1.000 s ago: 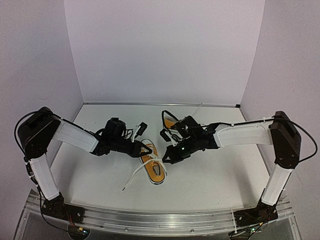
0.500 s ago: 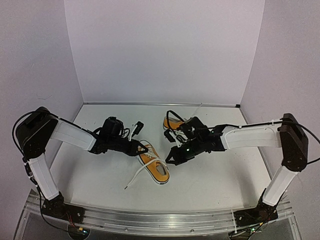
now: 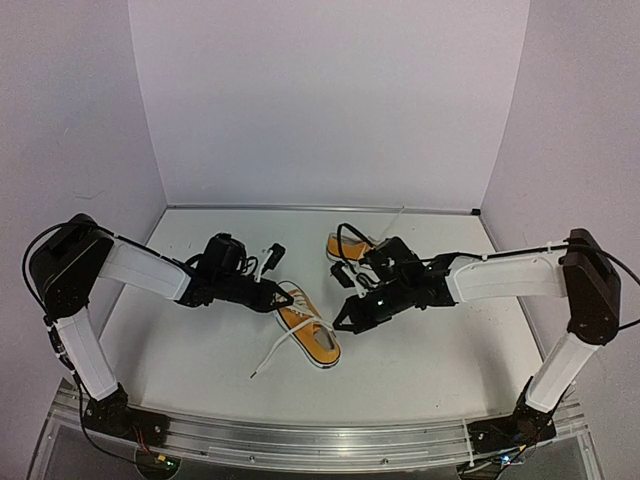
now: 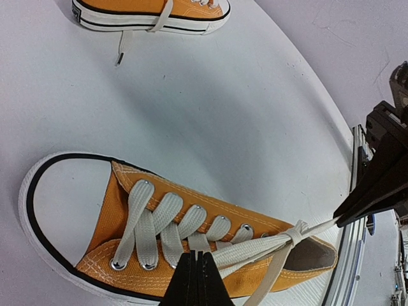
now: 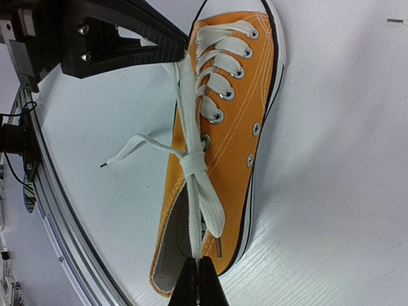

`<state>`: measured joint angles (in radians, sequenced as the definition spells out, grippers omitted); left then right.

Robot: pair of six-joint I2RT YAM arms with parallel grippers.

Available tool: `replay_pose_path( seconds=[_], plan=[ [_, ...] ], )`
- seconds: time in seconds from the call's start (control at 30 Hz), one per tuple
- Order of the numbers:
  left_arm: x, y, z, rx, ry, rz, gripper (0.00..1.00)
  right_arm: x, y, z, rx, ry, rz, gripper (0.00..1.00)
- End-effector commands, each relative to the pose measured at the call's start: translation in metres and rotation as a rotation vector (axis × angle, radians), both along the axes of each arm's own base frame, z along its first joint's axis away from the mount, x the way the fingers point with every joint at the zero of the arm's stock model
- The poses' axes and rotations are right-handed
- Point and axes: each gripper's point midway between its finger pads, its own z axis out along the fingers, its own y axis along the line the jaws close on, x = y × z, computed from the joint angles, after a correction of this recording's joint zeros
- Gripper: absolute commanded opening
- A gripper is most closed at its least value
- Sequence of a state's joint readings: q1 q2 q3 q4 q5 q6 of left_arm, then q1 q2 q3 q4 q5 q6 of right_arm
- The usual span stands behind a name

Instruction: Tie the shoes

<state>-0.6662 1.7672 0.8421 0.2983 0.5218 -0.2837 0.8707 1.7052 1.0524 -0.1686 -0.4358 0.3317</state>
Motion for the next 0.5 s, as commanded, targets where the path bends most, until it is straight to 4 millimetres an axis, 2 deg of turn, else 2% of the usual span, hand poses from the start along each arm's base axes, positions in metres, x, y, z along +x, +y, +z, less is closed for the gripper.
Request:
replay_pose_path(
  seconds=[0.0,0.07,0.23,0.3,0.47],
  plan=[
    [0.01,0.006,0.007,0.009,-0.04,0.018,0.0,-0.018,0.005,0.022,0.07,0.026,0.064,0.0],
    [0.009,0.005,0.007,0.008,-0.039,0.006,0.03,-0.022,0.011,0.024,0.077,0.025,0.088,0.0],
    [0.005,0.005,0.018,0.002,-0.056,-0.014,0.27,-0.024,0.015,0.026,0.082,0.027,0.098,0.27],
    [0.003,0.008,0.023,0.009,-0.069,-0.015,0.32,-0.02,0.013,0.032,0.087,0.008,0.081,0.38],
    [0.001,0.015,0.033,0.026,-0.098,-0.004,0.44,0.002,-0.005,0.06,0.163,-0.006,0.028,0.45]
  ],
)
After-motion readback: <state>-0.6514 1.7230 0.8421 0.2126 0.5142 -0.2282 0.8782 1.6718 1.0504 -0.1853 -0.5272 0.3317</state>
